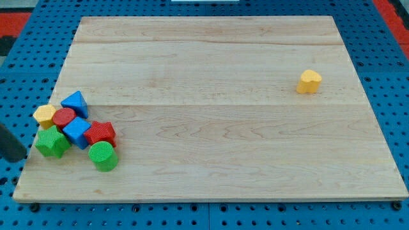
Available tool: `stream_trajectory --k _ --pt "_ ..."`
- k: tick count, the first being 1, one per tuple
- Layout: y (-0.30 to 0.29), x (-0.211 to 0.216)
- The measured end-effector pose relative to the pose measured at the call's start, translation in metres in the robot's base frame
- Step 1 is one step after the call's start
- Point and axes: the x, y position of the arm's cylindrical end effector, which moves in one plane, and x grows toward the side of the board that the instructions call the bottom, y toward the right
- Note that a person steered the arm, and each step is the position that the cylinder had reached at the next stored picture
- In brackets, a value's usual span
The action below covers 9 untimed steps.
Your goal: Move the stars and the green circle towards the bottom right of the board
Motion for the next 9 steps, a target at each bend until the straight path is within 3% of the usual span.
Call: stream_trajectory --k 2,4,7,9 --pt "0.131 -0.02" --pt "0.183 -0.048" --pt "0.328 -0.102" --pt "0.434 -0.046"
